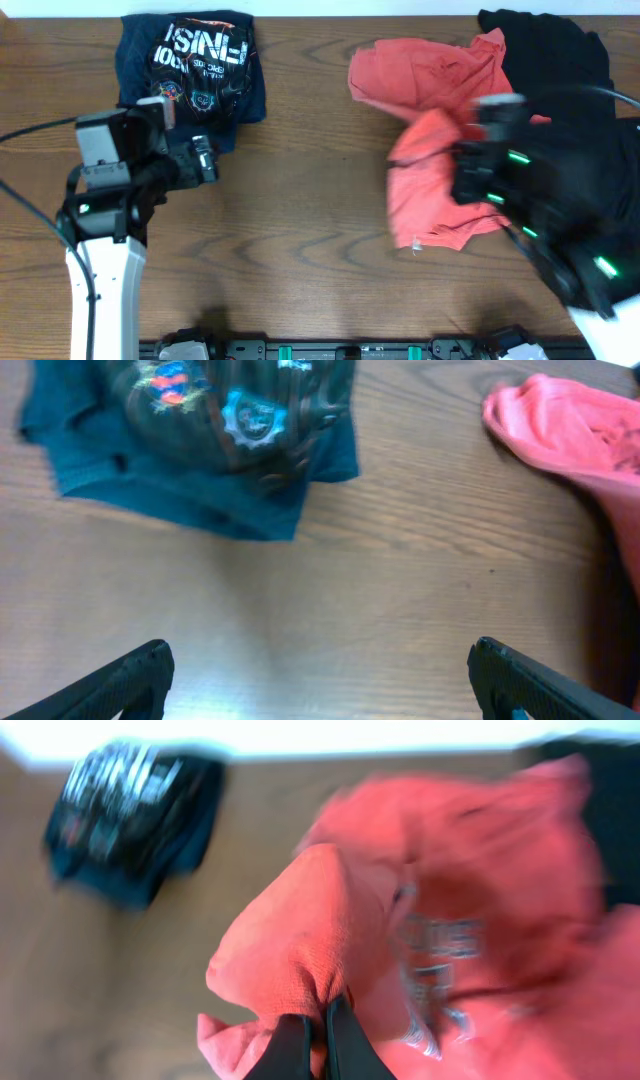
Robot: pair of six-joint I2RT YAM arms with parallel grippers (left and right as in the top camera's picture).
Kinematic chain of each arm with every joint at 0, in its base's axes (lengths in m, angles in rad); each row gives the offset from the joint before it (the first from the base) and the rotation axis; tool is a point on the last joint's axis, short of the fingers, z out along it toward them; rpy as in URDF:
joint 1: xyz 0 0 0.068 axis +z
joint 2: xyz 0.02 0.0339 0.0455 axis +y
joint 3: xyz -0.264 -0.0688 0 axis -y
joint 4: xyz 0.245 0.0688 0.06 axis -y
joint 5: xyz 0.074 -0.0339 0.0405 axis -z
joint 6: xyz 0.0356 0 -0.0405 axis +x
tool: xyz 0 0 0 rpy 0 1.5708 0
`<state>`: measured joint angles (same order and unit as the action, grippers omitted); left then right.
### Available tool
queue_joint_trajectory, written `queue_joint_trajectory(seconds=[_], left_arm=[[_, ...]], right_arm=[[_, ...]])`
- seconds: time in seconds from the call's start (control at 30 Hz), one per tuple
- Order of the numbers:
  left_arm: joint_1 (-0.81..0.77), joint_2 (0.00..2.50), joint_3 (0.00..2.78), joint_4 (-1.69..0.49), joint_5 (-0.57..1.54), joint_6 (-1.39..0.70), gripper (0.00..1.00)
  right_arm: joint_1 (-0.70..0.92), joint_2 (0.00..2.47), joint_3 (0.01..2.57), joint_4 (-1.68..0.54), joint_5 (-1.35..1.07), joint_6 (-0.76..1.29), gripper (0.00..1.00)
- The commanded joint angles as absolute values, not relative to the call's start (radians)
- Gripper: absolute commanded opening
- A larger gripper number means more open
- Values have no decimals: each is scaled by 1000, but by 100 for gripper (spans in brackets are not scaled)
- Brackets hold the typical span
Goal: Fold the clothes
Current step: 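Drag the coral shirt with the right gripper toward the table center, then reach the left gripper to the coral shirt's hem and grasp it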
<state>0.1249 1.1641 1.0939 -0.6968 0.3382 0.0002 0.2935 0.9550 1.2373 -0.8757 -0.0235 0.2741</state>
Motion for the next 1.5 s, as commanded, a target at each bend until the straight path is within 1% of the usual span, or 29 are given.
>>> queue_joint_trajectory(seconds=[0.0,0.13,0.27,0.33,0.53,0.73,0.8,0.9,1.2,1.3,1.47], left_arm=[[55,1212,1108,-651,359,-1,95],[-57,1280,1108,-565,359,-1,95],[-176,1375,1108,-488,358,-1,95],[-223,1424,1108,-461,358,-1,96],[-352,1557,1108,-421,360,-1,96],[-493,1620,1108,-410,359,4,97],[-543,1645,1108,-387,359,8,100],[-598,1697,1108,-333,358,7,99],[-641,1842,1108,-147,378,-4,99],[-651,1870,1108,-88,413,-5,99],[-685,1902,1108,-16,413,-4,99]], right_arm=[[130,847,1249,-931,12,302,1],[-68,752,1249,-1015,10,309,1],[-173,739,1249,-1066,9,310,1],[-193,748,1249,-1075,0,309,1],[-203,804,1249,-1079,-17,306,1],[-203,861,1249,-1081,-43,306,1],[-203,873,1249,-1081,-48,306,1],[-203,878,1249,-1082,-50,306,1],[-203,877,1249,-1091,-49,290,1],[-203,877,1249,-1092,-49,290,1],[-203,877,1249,-1094,-50,290,1]])
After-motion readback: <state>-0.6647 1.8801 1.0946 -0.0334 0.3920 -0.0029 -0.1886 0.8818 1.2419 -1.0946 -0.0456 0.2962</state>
